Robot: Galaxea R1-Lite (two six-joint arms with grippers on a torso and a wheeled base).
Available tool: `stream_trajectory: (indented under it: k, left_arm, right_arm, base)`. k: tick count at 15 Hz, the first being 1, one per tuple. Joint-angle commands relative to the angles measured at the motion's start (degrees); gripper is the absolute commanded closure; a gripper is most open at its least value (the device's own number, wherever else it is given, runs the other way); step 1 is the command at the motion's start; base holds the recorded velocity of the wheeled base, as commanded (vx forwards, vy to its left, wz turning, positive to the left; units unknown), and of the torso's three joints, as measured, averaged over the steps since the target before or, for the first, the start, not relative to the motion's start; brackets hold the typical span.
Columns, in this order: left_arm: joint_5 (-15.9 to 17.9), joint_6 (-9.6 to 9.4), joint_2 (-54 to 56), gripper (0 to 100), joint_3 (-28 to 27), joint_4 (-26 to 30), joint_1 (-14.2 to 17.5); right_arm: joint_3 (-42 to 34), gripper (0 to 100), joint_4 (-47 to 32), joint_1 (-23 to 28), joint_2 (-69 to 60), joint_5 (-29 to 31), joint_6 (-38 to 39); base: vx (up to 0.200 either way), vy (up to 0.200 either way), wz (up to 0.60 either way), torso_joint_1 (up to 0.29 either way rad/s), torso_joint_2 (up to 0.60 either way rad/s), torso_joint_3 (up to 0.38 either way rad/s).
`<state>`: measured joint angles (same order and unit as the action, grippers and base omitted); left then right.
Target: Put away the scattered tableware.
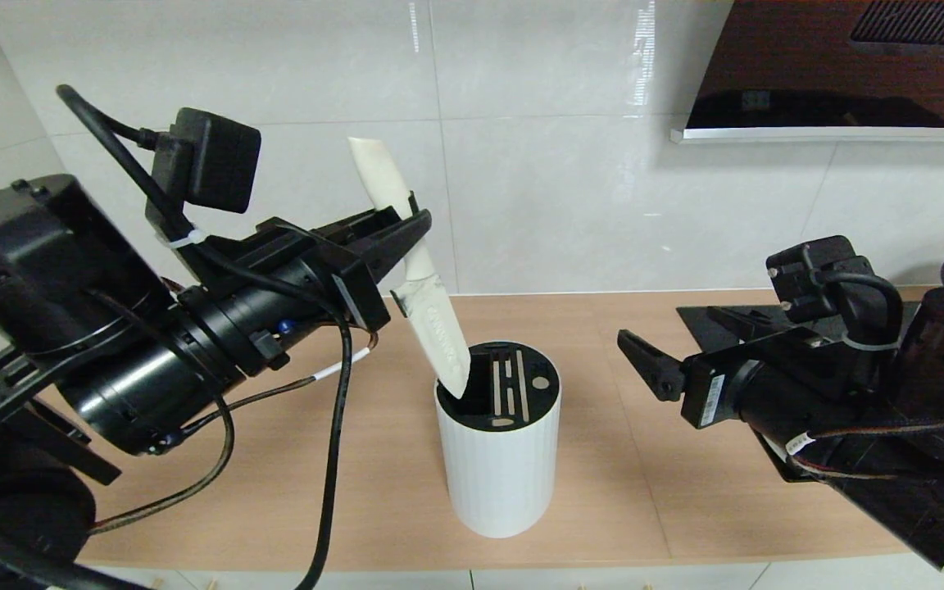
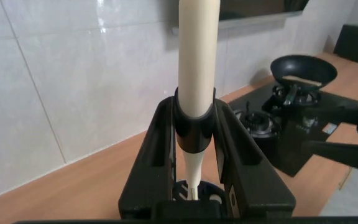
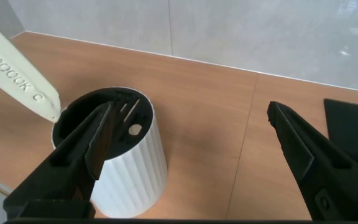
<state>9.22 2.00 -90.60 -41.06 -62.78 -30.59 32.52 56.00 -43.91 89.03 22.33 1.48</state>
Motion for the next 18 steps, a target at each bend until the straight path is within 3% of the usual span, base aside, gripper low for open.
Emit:
stream_trajectory:
  k: [1,5,10,16,18]
  left_arm:
    - [0.0,0.02,-2.7,100,0.4,-0.1,-0.1]
    - [-0.1,-0.59,-6.7,100,0.7,-0.6,-0.3]
    - [-0.3,-0.59,-11.4,100,1.6,-6.2,-2.5]
    - [-0.7,-0.86,-13.1,100,2.5,-6.3,-2.9]
    - [-0.7,-1.82,-13.6,100,3.1,-6.3,-2.9]
  right_arm:
    - [0.0,0,0.1,0.0,0.6,0.1,0.0]
    - [-0.1,0,0.1,0.0,0.6,0.1,0.0]
    - [-0.1,0,0.1,0.0,0.7,0.1,0.0]
    - [-0.1,0,0.1,0.0,1.1,0.1,0.0]
    - [-0.2,0,0.1,0.0,1.2,0.1,0.0]
  base:
    - [0.000,0.000,0.00,0.000,0.00,0.000]
    - [0.000,0.000,0.00,0.000,0.00,0.000]
    - [0.000,0.000,0.00,0.000,0.00,0.000]
    - [0.000,0.000,0.00,0.000,0.00,0.000]
    - [0.000,0.000,0.00,0.000,0.00,0.000]
